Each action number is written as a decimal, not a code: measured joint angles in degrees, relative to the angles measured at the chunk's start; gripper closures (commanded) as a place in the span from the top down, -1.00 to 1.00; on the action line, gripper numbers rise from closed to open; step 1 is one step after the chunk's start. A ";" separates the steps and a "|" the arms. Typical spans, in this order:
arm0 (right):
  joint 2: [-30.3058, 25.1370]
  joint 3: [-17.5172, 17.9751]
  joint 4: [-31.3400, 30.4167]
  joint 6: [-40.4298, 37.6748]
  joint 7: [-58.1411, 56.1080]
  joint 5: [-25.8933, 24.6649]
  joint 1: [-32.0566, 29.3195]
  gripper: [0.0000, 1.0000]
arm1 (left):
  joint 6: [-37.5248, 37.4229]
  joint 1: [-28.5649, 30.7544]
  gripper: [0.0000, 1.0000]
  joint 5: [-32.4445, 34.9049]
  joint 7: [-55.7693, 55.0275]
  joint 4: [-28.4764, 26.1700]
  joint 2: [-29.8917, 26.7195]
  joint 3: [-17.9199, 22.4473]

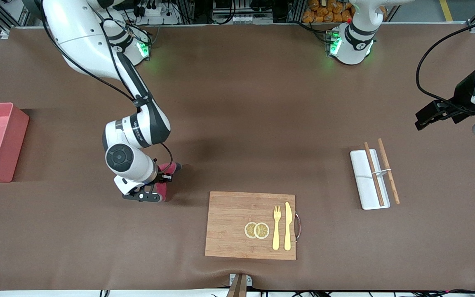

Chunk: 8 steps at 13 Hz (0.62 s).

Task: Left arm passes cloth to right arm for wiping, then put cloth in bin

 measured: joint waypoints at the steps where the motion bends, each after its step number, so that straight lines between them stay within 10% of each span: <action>1: -1.05 -0.58 0.34 -1.98 -0.54 0.00 -0.55 -1.00 | 0.00 0.00 1.00 0.00 0.00 0.00 0.00 0.01; 8: -11.01 -2.82 3.88 -19.06 -32.96 -2.08 -19.16 -1.00 | -0.11 0.60 1.00 0.00 0.00 -1.14 -0.04 -0.03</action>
